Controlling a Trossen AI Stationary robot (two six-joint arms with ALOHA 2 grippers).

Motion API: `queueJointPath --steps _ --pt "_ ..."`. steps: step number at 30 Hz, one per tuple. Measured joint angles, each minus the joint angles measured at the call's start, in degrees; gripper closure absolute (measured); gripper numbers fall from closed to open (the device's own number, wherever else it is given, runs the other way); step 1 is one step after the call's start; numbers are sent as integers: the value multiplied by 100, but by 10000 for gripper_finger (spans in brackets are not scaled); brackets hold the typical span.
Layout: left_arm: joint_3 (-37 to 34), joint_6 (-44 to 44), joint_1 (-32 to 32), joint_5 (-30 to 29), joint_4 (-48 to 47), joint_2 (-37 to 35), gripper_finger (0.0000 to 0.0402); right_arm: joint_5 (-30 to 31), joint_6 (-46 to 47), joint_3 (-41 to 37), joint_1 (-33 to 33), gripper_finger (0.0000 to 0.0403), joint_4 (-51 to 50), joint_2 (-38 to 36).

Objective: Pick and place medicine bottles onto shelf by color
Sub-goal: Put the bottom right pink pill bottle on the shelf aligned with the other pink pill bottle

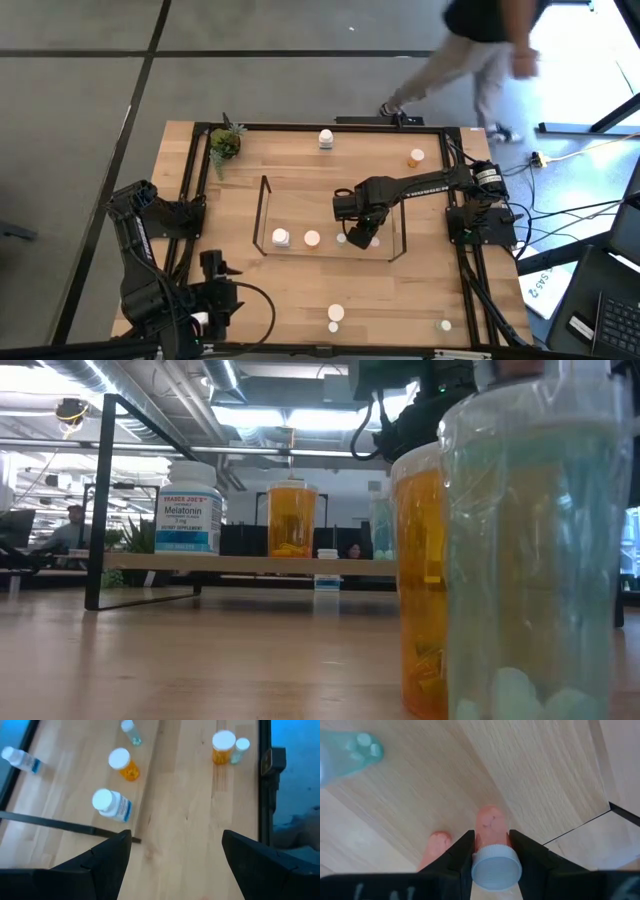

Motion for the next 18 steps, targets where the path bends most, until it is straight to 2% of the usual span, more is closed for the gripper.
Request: queueJointPath --steps 9,18 --pt "0 -14 0 -138 1 0 95 0 8 0 0 284 7 0" --pt "0 -9 0 -136 0 0 95 -42 23 0 0 260 -4 0"
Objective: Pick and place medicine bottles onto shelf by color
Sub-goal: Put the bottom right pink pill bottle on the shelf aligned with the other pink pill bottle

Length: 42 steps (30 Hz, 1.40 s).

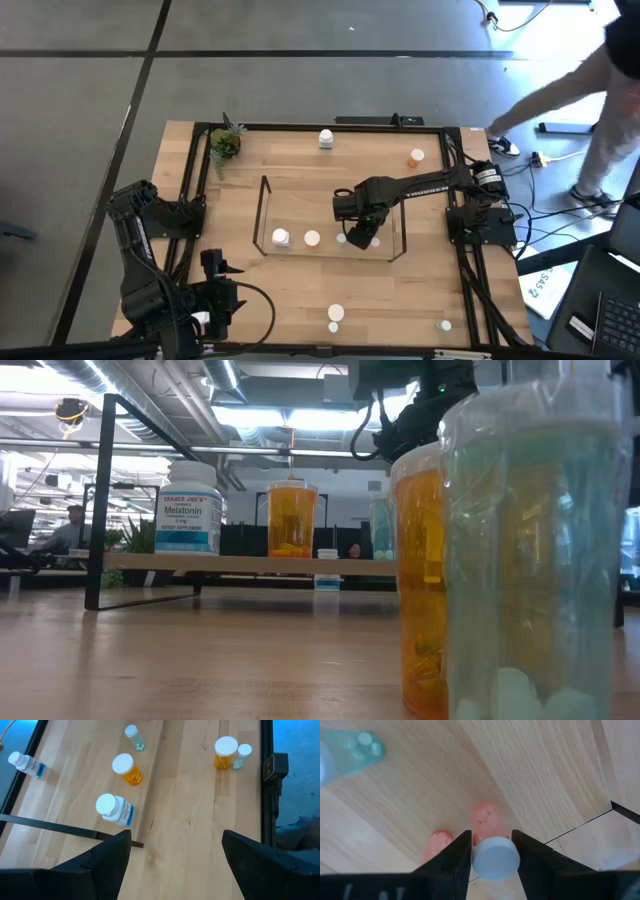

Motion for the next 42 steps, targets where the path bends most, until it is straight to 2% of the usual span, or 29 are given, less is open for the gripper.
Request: queueJointPath --steps 42 --pt "0 151 0 4 0 0 95 -105 20 0 -17 265 -14 0"
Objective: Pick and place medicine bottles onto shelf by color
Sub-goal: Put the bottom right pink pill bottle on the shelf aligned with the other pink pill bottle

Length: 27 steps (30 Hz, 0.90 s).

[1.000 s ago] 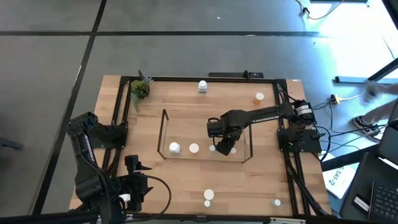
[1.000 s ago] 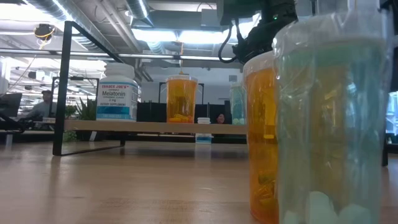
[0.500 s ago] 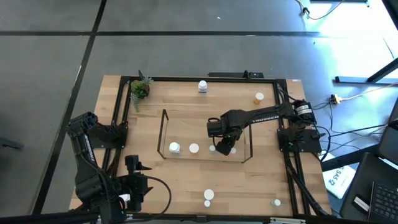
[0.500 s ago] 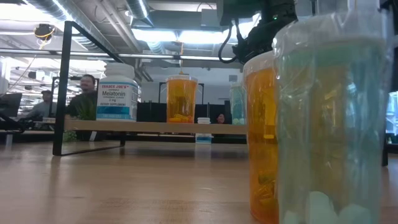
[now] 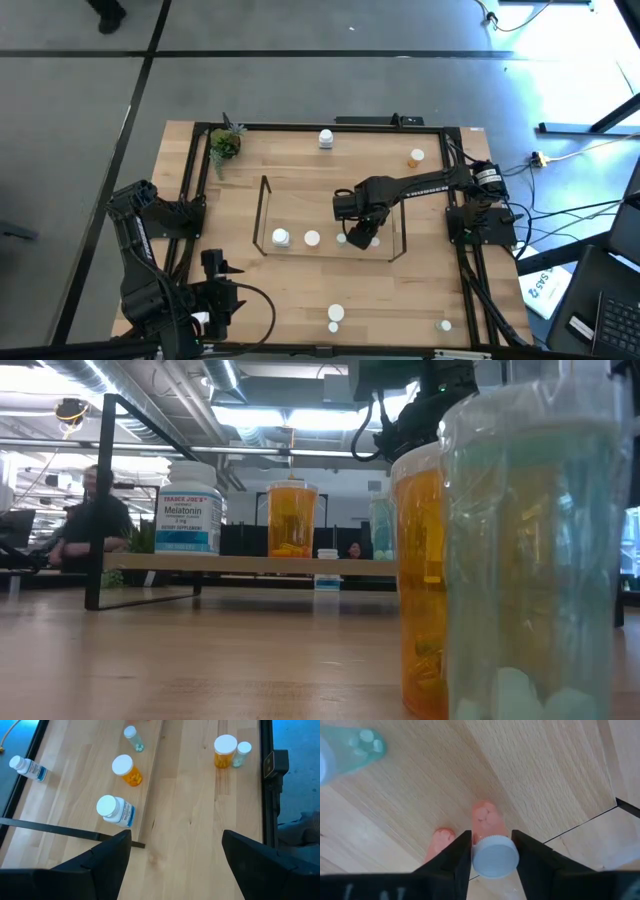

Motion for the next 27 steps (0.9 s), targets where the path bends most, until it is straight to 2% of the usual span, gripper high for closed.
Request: queueJointPath --steps 5,16,27 --pt "0 0 1 0 0 0 95 0 109 0 0 263 0 0" --pt "0 -2 1 283 0 0 95 0 107 0 0 214 -44 2" --pt "0 0 2 282 0 0 95 7 -47 0 0 211 -61 2"
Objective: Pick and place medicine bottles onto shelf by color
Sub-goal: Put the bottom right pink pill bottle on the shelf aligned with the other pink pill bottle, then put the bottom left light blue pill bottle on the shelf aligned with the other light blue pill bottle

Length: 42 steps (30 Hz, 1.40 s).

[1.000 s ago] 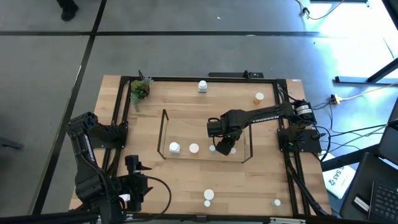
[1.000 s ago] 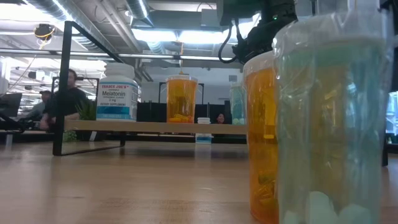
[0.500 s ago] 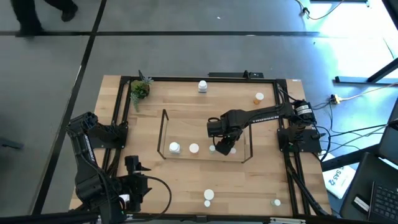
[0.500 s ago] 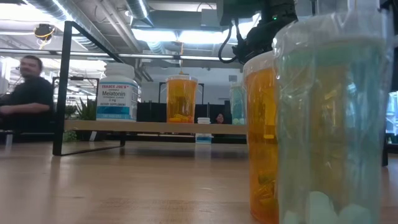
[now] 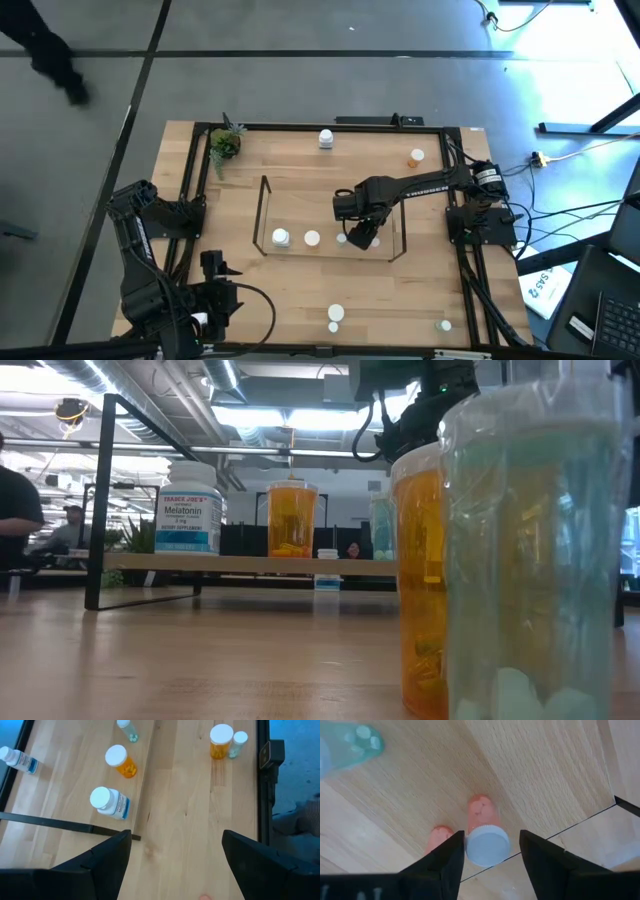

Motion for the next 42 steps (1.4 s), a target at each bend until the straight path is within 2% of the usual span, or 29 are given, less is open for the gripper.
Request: queueJointPath --steps 16,23,33,38,42 --pt "0 -9 0 -2 0 0 95 2 -150 494 0 211 -122 7" --pt "0 -17 0 -2 0 0 95 55 -152 828 1 211 -553 7" --pt "0 -57 0 -2 0 0 95 1058 -157 1871 342 211 -902 7" --pt "0 -209 -7 0 0 0 95 1727 -183 2344 903 211 -881 -2" --pt "0 -293 -80 7 0 0 95 2210 -358 2390 1471 211 -662 -3"
